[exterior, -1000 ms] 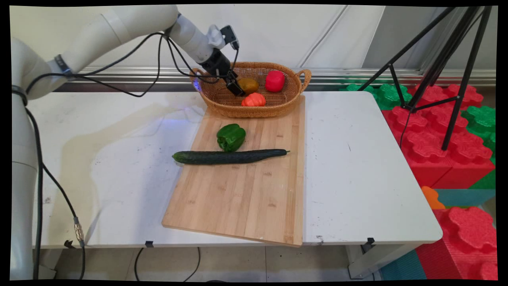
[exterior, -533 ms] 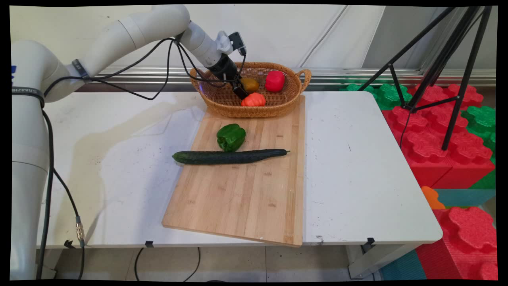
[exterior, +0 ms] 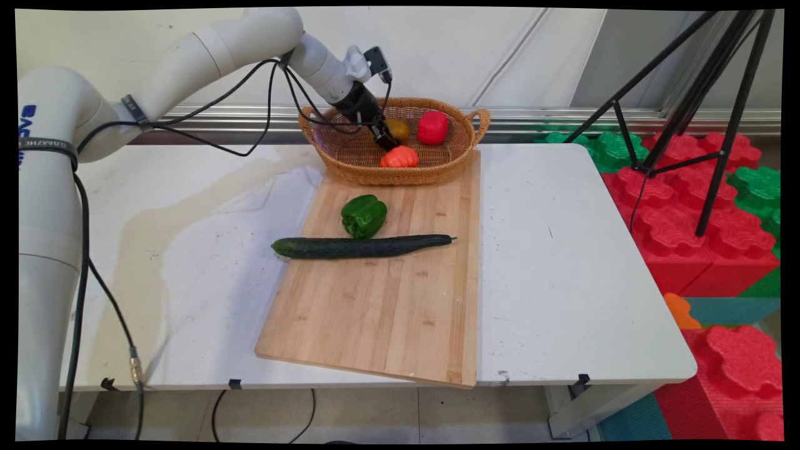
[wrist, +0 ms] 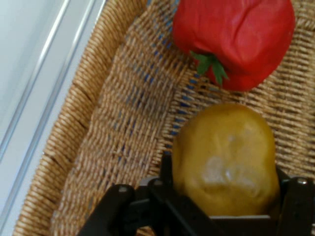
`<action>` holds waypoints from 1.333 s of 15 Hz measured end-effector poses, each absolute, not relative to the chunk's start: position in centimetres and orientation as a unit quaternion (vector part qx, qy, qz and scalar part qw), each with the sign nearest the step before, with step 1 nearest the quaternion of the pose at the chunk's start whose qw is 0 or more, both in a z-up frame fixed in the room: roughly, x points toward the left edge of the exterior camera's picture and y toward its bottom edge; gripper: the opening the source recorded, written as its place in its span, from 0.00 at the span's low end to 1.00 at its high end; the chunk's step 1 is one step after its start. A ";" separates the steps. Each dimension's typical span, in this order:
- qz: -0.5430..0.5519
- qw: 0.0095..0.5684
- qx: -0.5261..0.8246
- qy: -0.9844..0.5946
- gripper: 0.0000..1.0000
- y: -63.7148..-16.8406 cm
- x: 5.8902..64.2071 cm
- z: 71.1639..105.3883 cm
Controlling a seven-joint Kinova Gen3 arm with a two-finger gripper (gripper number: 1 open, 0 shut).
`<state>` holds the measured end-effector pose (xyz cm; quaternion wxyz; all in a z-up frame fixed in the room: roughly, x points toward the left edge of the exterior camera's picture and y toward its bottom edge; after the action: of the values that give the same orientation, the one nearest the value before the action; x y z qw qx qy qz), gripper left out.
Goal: Place the picked object on the cutting board
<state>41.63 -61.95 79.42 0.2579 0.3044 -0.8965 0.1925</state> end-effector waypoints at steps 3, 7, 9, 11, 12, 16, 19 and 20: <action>0.196 0.262 0.308 -0.893 0.00 -61.6 42.1 80.2; 0.199 0.273 0.310 -0.889 0.00 -60.2 43.0 82.0; 0.200 0.282 0.308 -0.886 0.00 -59.2 43.6 83.3; 0.201 0.291 0.303 -0.885 0.00 -58.1 44.1 84.6; 0.201 0.298 0.296 -0.885 0.00 -57.0 44.6 85.8; 0.196 0.317 0.275 -0.886 0.00 -53.9 46.0 88.8; 0.186 0.334 0.258 -0.888 0.00 -51.5 46.8 90.9; 0.183 0.337 0.253 -0.888 0.00 -51.0 46.9 91.3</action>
<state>46.86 -50.96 91.28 0.3375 0.2530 -0.8881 0.1826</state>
